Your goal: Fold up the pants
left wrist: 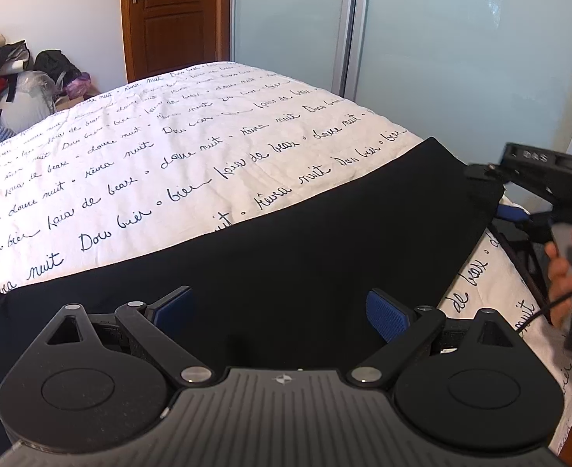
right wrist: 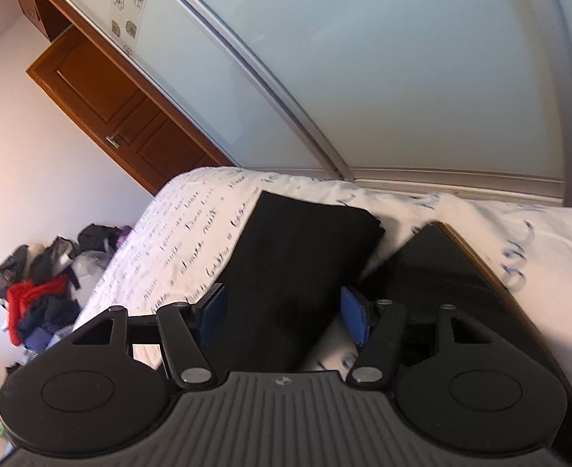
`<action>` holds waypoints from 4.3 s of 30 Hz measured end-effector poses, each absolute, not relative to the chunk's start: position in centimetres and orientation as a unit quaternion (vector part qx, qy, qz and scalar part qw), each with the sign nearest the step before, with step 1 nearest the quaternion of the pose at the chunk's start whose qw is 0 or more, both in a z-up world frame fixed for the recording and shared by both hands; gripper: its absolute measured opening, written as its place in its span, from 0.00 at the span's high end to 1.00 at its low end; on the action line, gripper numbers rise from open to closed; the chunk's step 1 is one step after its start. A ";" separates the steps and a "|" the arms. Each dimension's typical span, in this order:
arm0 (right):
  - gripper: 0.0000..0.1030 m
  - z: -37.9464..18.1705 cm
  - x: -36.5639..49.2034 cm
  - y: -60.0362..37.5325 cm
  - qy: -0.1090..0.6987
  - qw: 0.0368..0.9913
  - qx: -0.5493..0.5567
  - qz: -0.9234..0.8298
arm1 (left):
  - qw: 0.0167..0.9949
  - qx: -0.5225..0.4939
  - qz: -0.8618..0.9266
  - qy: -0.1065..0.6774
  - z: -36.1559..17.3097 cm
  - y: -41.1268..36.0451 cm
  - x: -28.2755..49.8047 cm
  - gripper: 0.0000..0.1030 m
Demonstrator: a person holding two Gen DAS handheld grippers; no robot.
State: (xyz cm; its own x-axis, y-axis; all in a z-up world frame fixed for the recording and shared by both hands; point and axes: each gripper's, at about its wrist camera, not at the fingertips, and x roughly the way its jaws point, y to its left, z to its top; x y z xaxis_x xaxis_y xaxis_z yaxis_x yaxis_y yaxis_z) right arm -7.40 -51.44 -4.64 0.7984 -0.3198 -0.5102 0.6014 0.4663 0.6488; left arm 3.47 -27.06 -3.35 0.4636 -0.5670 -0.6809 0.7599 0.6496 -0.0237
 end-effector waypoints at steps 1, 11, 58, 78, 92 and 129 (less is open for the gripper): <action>0.40 -4.8 -7.1 -51.9 0.159 0.843 0.439 -0.266 | 0.844 0.144 -0.394 0.335 -3.3 -27.1 3.4 0.08; 0.95 -6.4 -6.6 -55.2 0.144 0.826 0.485 -0.250 | 0.845 0.146 -0.391 0.335 -3.3 -27.3 3.8 0.08; 0.86 0.7 -4.3 -51.2 0.272 0.926 0.199 -0.172 | 0.818 0.025 -0.412 0.402 -3.8 -27.1 7.0 0.08; 0.86 0.3 -4.2 -29.1 0.267 0.959 -0.098 -0.009 | 0.633 -0.356 -0.447 0.522 -7.9 -24.6 13.2 0.21; 0.42 -1.9 -4.8 -24.8 0.292 0.931 -0.216 -0.040 | 0.643 -0.328 -0.407 0.560 -11.0 -24.2 14.4 0.81; 0.93 -3.3 -5.7 -18.6 0.276 0.903 -0.330 0.000 | 0.740 -0.274 -0.398 0.468 -7.0 -18.0 13.9 0.92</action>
